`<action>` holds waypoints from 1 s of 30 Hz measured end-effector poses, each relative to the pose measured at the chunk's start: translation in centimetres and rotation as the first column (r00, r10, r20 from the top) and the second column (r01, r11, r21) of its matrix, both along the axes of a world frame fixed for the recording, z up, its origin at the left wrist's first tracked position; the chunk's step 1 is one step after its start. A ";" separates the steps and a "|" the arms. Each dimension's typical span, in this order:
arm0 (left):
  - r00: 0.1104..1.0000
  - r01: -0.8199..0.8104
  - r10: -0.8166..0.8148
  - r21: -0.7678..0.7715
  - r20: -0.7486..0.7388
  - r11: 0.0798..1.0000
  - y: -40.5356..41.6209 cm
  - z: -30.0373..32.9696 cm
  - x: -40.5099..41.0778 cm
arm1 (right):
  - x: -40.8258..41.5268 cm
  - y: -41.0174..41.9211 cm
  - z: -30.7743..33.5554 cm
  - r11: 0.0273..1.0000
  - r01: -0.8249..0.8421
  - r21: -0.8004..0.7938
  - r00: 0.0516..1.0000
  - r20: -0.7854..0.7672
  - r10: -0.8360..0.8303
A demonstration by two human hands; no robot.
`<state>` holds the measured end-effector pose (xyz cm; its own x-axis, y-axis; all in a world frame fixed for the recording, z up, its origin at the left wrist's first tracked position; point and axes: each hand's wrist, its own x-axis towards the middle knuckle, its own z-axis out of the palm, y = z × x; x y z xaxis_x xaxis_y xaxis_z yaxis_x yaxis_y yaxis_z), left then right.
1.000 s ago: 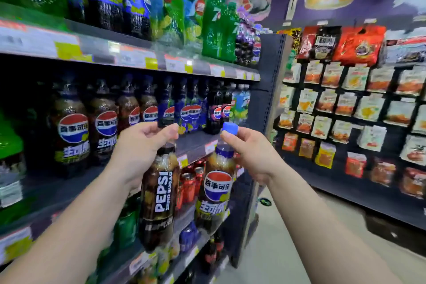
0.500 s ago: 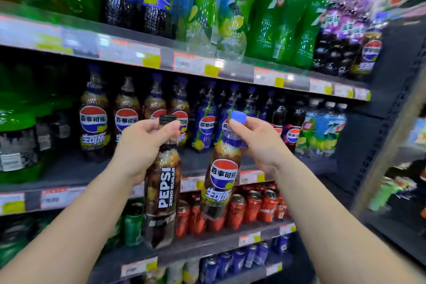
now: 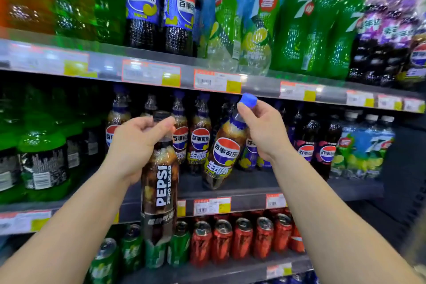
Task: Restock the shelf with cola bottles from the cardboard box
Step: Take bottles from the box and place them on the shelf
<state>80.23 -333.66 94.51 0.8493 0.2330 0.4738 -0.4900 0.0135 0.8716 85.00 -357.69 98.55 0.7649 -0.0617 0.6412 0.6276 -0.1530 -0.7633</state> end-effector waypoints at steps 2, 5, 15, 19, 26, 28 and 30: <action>1.000 0.018 -0.018 -0.012 0.015 1.000 0.3 0.2 0.3 | 0.5 0.6 -0.5 0.997 0.041 -0.068 0.999 0.010 -0.040; 0.999 0.021 -0.020 -0.018 0.047 1.000 0.5 0.4 0.2 | 1.3 0.9 -1.1 0.990 0.046 -0.135 0.997 -0.062 -0.055; 0.998 -0.043 0.047 -0.067 0.047 0.997 1.2 0.2 -0.4 | 3.4 1.8 -1.9 0.978 -0.157 -0.140 0.955 -0.273 0.115; 0.998 -0.054 0.055 -0.059 0.019 0.997 1.4 -0.3 -0.6 | 3.5 0.7 -3.9 0.973 -0.191 -0.128 0.935 -0.327 0.141; 0.993 -0.114 0.113 -0.036 -0.023 0.993 1.4 -1.0 -1.5 | 2.0 0.8 -11.0 0.953 -0.077 -0.294 0.829 -0.550 -0.103; 0.991 -0.135 0.134 -0.030 -0.029 0.990 1.5 -1.2 -1.9 | 2.2 1.6 -12.4 0.925 -0.018 -0.379 0.840 -0.507 -0.191; 0.987 -0.160 0.159 -0.036 -0.036 0.986 2.0 -1.4 -2.3 | 2.4 2.3 -12.5 0.914 0.029 -0.406 0.872 -0.436 -0.221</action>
